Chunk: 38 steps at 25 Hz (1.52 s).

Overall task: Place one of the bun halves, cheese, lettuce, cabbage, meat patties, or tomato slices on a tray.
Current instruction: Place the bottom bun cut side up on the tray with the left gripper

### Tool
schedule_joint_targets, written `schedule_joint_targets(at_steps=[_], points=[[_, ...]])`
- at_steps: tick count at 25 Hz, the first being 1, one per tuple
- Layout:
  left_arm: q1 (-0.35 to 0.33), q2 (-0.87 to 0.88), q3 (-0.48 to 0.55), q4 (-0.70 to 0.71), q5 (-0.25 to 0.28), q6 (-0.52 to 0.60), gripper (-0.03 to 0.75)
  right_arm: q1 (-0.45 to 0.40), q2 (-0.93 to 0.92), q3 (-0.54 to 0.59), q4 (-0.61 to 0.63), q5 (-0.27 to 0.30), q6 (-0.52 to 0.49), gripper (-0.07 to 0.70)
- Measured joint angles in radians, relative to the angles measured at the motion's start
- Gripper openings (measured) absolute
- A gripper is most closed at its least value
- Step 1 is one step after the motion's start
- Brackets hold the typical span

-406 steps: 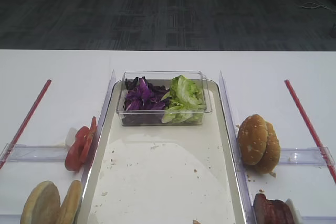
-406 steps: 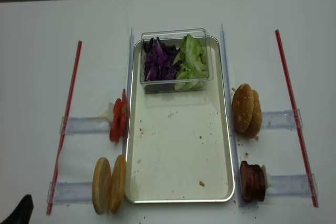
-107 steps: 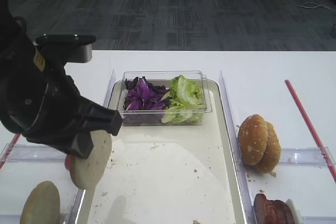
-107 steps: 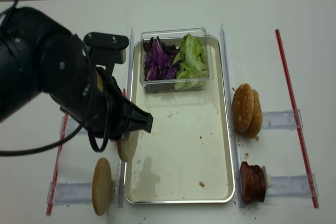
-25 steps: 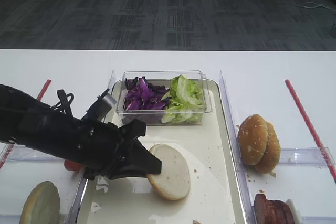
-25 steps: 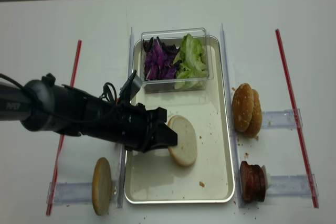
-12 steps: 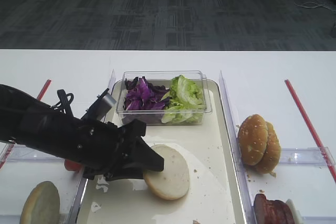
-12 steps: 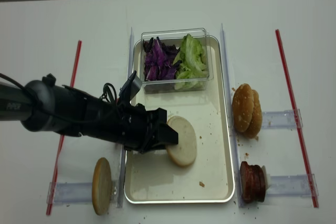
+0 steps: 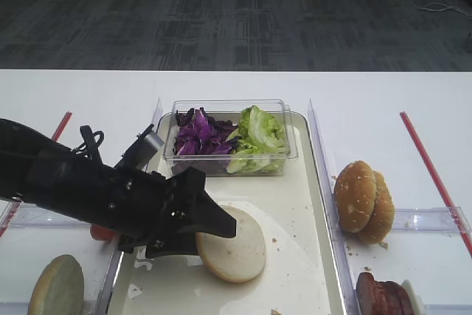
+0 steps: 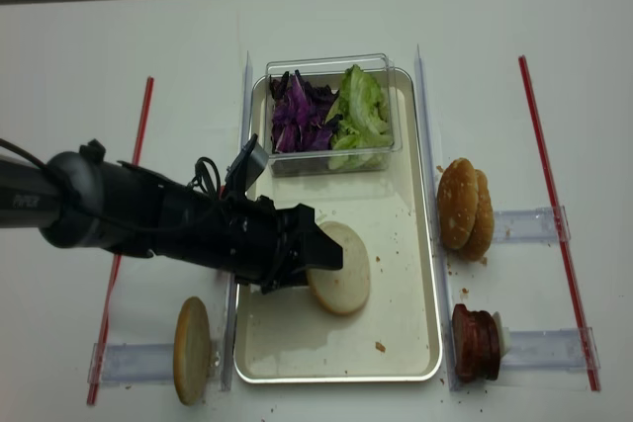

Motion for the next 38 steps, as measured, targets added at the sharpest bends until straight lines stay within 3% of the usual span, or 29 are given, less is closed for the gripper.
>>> schedule_joint_targets(at_steps=[11,23,38], points=[[0.0,0.0,0.0,0.061,0.0,-0.043,0.424,0.0,0.0,0.0,0.0,0.0,0.0,0.657],[0.0,-0.101,0.0,0.247,-0.076,-0.19,0.424,0.0,0.0,0.0,0.0,0.0,0.002,0.657],[0.0,-0.212,-0.005,0.403,-0.075,-0.326,0.424,0.0,0.0,0.0,0.0,0.002,0.004,0.657]])
